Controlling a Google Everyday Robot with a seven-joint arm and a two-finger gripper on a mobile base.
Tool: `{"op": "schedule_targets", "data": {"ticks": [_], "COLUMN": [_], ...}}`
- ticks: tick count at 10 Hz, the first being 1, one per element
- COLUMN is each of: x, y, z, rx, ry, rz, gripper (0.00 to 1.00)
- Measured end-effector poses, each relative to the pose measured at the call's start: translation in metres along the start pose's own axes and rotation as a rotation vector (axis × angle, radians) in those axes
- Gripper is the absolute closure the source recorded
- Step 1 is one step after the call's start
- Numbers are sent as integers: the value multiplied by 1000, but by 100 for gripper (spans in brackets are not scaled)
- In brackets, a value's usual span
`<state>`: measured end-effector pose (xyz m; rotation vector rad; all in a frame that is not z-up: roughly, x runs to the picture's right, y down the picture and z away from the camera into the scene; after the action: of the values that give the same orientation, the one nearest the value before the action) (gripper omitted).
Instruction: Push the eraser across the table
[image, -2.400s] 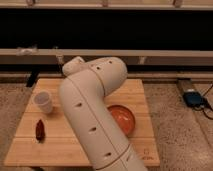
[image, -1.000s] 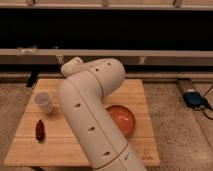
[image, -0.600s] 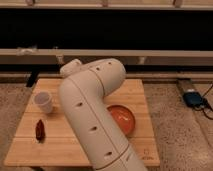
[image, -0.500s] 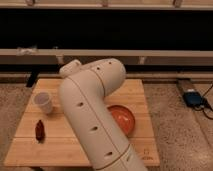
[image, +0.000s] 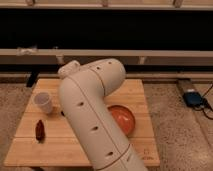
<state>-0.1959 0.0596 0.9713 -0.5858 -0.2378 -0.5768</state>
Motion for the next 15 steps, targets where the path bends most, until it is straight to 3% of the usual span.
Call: {"op": "schedule_targets", "data": {"ticks": [2,7,8,12,15], "x": [-15,-19,-26,-100,-118], "y": [-2,-1,0,16,18], "z": [1,0,-1,-15,-20], "rx": [0,-1,0,44,54], "ry": [-29,-33,-48,-125,-154], "rz": [-26,-29,-39,-79,-92], "gripper": [100,100,100,100,100]}}
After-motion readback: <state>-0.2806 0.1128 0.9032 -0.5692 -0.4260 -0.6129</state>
